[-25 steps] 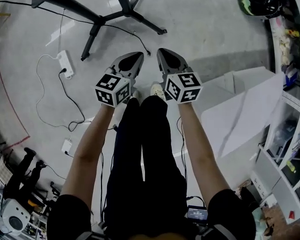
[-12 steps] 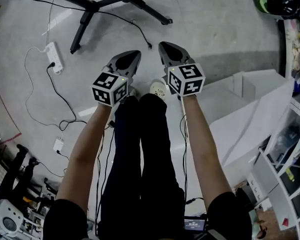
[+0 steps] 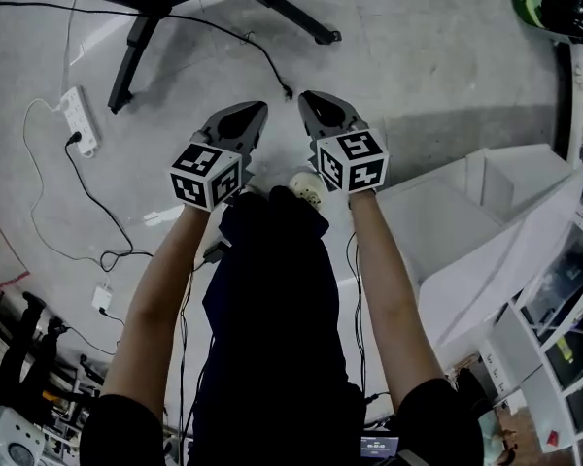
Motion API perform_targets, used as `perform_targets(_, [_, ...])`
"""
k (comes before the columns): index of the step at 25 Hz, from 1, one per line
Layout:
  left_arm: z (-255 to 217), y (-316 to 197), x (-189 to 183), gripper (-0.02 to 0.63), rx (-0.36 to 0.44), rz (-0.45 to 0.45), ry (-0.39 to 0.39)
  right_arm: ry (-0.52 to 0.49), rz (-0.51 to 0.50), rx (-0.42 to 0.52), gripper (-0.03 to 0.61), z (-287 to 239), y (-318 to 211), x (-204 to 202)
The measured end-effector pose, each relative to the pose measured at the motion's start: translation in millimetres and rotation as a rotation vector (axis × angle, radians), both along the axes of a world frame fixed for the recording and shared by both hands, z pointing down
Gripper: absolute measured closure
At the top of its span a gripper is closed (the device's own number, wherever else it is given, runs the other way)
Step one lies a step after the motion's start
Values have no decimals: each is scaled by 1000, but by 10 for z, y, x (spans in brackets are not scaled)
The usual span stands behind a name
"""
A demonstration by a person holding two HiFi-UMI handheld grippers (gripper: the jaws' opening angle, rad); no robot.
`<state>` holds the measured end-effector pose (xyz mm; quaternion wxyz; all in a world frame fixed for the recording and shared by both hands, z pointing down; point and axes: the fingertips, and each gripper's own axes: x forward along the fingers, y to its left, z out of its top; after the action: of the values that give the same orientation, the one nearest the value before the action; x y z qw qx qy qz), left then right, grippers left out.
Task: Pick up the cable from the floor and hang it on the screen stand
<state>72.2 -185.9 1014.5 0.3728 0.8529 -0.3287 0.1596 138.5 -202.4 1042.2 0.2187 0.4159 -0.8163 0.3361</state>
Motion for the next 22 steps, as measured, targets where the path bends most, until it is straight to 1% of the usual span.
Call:
perform_targets(4, [410,-50,3,609,4,0,11,25,-34,-13,554,428,25,-48])
perform_targets(10, [994,-8,65,609,-14,42,12,11,-49,-65,549,1115,88,-115])
perform_targets(11, [1091,-22,58,609,-10,39,11,9,-51,-78,530,1230,102,-125])
perform_targets(13, [1264,-34,41,609,-9,30,12,2,-60,-104,449,1437,143,-149])
perform_targets(14, [1338,-29,37,609,-13,27,14,2,-65,-113,425,1526,163,-156])
perform_targets(16, [1471,-16,36,609,-20,28,16,14,-73,-115,393,1680,179,-157])
perform_targets(19, [1639,-41,45,609,-19,34,12,27,-83,-119,362,1880,165,-155])
perform_targets(22, [1762,-95,64,609,-24,18,29,46,-97,-123,319,2059,153,-154])
